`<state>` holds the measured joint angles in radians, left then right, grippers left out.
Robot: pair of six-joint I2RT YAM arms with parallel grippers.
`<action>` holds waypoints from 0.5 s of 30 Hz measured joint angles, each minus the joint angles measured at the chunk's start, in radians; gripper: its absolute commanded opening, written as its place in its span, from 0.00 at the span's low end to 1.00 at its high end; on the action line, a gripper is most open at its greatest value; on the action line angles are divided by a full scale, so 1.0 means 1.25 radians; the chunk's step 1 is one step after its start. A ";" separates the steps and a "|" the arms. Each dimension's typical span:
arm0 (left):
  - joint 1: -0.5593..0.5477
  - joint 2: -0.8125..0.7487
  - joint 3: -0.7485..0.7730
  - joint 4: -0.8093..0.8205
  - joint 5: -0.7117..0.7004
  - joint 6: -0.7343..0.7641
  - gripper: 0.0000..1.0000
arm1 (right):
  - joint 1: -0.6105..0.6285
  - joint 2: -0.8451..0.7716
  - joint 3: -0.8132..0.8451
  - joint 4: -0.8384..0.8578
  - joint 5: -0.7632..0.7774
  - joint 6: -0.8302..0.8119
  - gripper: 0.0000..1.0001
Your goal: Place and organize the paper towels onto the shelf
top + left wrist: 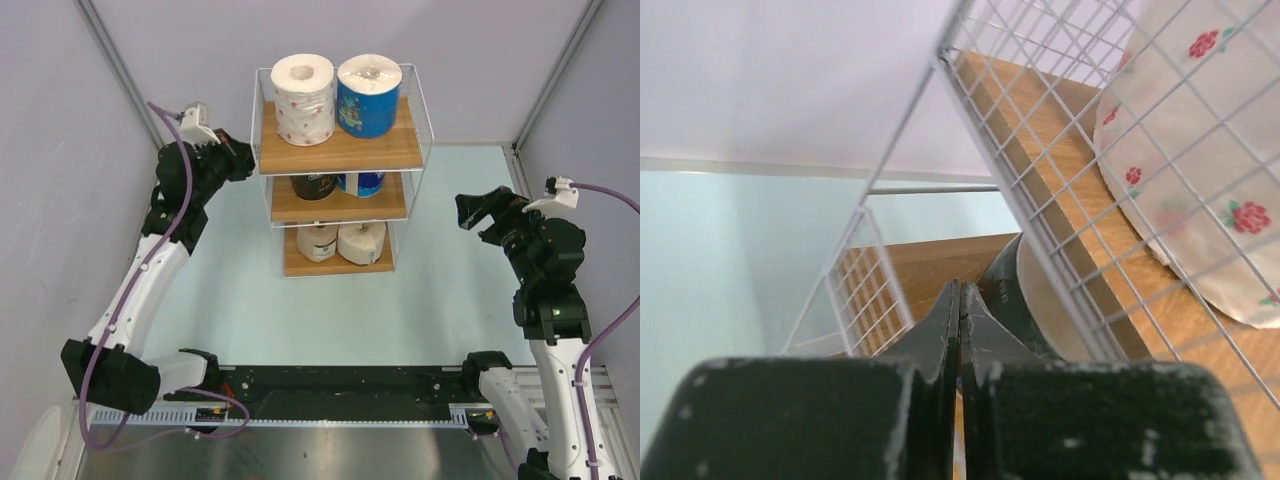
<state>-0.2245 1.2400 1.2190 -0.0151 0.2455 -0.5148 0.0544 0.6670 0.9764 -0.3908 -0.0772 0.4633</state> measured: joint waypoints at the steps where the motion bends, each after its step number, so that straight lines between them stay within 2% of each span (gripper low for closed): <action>1: 0.004 -0.013 -0.005 -0.008 -0.008 0.001 0.00 | 0.000 0.002 0.000 0.000 0.001 -0.001 1.00; 10: 0.043 -0.173 -0.037 -0.128 -0.106 0.042 0.01 | -0.018 0.048 0.019 0.043 0.034 0.003 0.98; 15: 0.046 -0.210 0.038 -0.203 -0.140 0.074 0.01 | -0.031 0.141 0.101 0.113 0.065 0.006 0.80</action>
<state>-0.1669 0.9771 1.2663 -0.2691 0.0708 -0.4221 0.0162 0.8433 1.1023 -0.2501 0.0044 0.4706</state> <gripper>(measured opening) 0.005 0.894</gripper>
